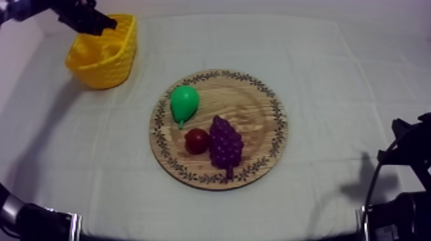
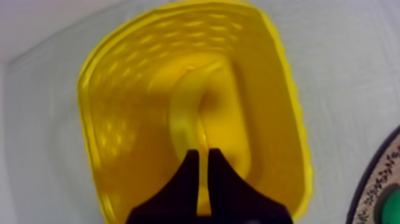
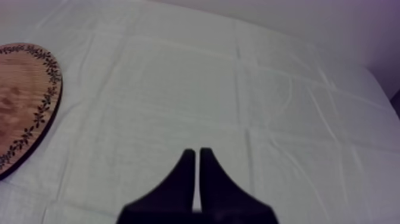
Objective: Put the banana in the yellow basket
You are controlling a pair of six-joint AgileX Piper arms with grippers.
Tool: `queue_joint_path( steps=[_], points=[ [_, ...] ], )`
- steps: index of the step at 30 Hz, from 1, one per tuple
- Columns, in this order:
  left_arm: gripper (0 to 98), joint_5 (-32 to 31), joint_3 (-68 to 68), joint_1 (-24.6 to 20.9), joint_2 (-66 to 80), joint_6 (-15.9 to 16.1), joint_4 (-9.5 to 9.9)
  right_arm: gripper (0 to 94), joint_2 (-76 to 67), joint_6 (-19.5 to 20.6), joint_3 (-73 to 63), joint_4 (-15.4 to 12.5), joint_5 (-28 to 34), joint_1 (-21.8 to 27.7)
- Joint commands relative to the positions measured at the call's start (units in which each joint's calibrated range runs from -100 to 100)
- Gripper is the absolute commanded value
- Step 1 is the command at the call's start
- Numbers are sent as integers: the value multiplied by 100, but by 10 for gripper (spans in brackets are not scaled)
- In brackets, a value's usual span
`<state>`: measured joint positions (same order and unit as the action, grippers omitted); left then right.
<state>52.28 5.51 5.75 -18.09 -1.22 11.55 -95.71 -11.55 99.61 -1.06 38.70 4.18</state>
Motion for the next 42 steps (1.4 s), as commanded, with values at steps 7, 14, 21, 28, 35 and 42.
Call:
queue_joint_path(
  steps=[7,14,21,28,35,42],
  points=[
    [3,-1804,3435,51,3132,-425,-9,4,-5,0,5,1,1,3],
    [2,-3249,5875,-132,5322,-694,-7,4,-5,-1,5,1,1,3],
    [2,-3331,7538,-531,7251,-748,-129,4,-5,0,5,1,1,3],
    [2,-2469,8345,-909,9245,-84,-847,4,-5,0,5,1,1,3],
    [2,-1801,8868,-922,10678,45,-952,4,-5,0,5,1,1,3],
    [1,-1682,9274,-805,11485,28,-902,4,-5,0,5,1,1,3]
  ],
)
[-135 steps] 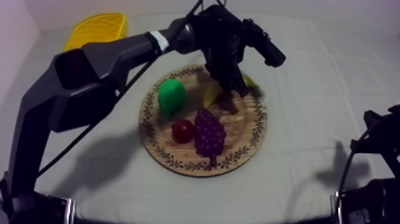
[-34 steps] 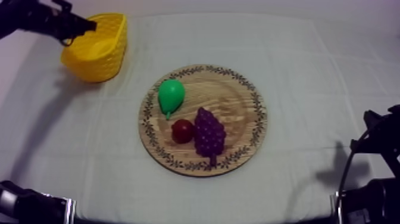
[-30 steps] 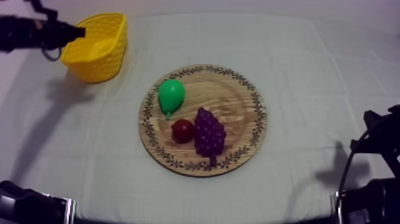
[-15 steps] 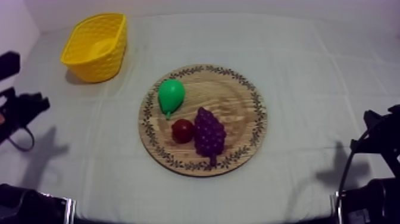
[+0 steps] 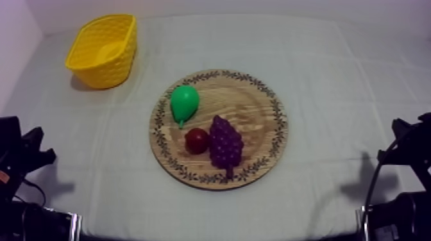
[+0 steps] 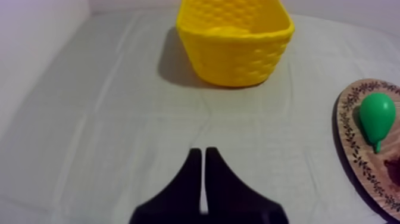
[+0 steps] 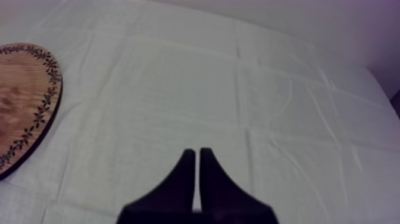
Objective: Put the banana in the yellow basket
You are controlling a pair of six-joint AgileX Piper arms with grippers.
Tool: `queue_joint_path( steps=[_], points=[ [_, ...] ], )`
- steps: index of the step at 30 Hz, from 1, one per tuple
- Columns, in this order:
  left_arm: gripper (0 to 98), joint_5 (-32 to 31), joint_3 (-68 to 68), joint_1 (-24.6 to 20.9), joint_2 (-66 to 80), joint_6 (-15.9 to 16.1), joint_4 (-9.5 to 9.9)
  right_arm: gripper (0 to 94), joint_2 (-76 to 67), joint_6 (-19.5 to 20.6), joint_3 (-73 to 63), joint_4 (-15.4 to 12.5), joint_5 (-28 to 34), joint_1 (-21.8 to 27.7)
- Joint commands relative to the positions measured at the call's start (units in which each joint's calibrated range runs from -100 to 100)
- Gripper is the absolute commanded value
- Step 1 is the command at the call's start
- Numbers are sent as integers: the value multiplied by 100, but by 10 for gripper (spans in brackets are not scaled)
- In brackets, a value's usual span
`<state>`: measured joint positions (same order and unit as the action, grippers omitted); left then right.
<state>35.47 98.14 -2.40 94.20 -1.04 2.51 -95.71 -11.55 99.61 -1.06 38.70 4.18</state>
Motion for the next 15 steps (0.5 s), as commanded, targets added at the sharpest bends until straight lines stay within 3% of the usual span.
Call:
queue_joint_path(
  steps=[1,5,12,15],
  points=[
    [1,7,23,22,317,21,3,4,-5,0,5,1,1,3],
    [1,22,53,83,497,21,-1,4,-5,0,5,1,1,3],
    [1,-90,109,180,557,-961,-10,4,-5,-4,5,1,1,3],
    [1,-104,116,193,561,-1115,-13,4,-5,-4,5,1,1,3]
  ],
)
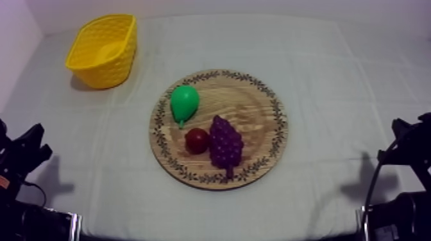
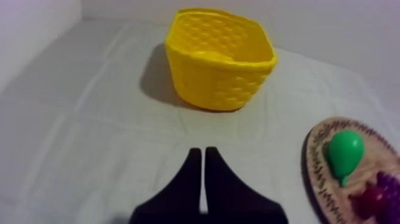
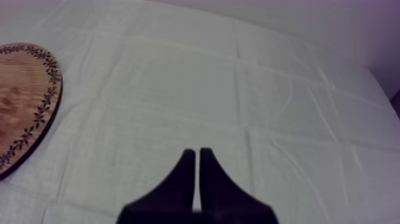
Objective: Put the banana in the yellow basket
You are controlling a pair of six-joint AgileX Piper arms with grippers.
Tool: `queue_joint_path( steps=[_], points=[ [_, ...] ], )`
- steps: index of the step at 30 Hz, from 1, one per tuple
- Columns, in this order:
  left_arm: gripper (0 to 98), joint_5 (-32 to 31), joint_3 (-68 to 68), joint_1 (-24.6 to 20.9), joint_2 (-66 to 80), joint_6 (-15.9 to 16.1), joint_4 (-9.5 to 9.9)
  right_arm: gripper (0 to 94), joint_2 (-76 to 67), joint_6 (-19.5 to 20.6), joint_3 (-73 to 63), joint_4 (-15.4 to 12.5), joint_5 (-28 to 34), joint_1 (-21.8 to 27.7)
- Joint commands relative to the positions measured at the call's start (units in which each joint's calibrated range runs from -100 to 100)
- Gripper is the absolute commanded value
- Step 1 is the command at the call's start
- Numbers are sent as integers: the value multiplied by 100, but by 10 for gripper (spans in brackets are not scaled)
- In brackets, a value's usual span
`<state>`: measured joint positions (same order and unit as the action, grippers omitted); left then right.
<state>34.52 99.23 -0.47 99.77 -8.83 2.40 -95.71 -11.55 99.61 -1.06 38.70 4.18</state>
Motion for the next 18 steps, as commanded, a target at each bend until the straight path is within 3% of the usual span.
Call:
queue_joint_path(
  steps=[1,18],
  points=[
    [1,-11,8,2,4,-333,-3,4,-5,-4,5,1,1,3],
    [1,-16,10,7,6,-195,-4,4,-5,-5,5,1,1,3]
  ],
)
